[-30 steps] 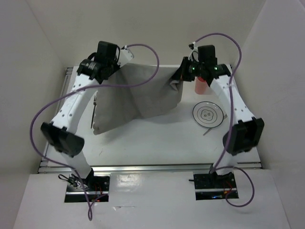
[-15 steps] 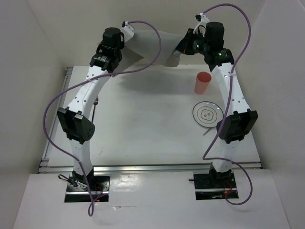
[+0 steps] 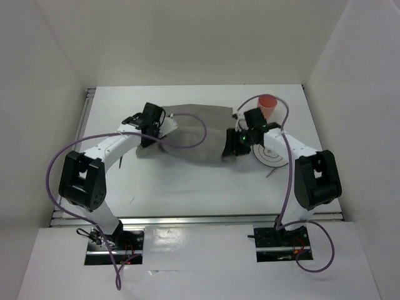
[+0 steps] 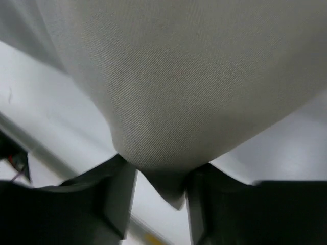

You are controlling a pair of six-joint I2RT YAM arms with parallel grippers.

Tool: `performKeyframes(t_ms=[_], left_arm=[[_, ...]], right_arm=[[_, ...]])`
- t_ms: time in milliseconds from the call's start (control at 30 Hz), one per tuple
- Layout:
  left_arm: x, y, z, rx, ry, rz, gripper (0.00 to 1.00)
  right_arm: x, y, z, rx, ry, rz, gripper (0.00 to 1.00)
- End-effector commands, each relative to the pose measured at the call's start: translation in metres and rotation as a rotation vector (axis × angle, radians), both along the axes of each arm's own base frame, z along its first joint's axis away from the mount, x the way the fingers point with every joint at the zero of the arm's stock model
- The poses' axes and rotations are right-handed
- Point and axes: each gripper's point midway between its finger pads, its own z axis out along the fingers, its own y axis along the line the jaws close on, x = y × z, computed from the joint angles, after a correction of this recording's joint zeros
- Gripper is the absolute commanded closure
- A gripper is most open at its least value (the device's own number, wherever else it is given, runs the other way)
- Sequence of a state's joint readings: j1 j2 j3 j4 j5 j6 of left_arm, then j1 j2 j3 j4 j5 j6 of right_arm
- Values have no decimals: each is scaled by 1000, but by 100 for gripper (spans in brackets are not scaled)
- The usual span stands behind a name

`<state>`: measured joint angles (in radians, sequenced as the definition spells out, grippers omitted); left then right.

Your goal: Set the dinner table for one person

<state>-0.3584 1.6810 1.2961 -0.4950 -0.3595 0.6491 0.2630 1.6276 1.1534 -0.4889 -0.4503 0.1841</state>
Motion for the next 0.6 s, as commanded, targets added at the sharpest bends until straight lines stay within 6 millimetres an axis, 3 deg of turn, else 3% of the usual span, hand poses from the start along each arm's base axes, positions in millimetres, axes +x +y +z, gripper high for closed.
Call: performKeyframes(t_ms=[0, 33, 67, 100, 133, 167, 233, 333, 400, 433, 533, 567], left_arm=[[-83, 0, -5, -103, 248, -86, 48], [-106, -2, -6, -122, 315, -135, 23], [-127, -7, 12, -131, 329, -258, 23], [-152, -19, 16, -201, 392, -353, 23], [-187, -18, 20, -200, 488, -416, 23], [-200, -21, 26, -209, 504, -502, 22], [-206, -18, 51, -210, 426, -531, 18], [-184, -15, 68, -260, 336, -437, 13], [-152, -19, 76, -317, 252, -294, 13], [-134, -21, 63, -318, 267, -223, 13], [-75, -13, 51, -318, 176, -1, 16], [-55, -5, 25, -293, 215, 81, 16]], right_arm=[[-55, 31, 6, 25, 4, 135, 43], [-74, 43, 6, 40, 20, 179, 39], [-85, 48, 4, 58, 53, 183, 37], [-100, 48, -3, 59, 98, 188, 32], [-109, 48, 1, 80, 119, 195, 30], [-115, 46, 0, 83, 147, 174, 27], [-125, 38, 3, 59, 174, 153, 15], [-127, 22, 6, -23, 230, 75, 9], [-120, 15, 13, -47, 240, 8, 7], [-117, 9, 9, -65, 258, -33, 7], [-89, -5, 0, -98, 246, -143, 7], [-79, -6, -9, -99, 270, -173, 9]])
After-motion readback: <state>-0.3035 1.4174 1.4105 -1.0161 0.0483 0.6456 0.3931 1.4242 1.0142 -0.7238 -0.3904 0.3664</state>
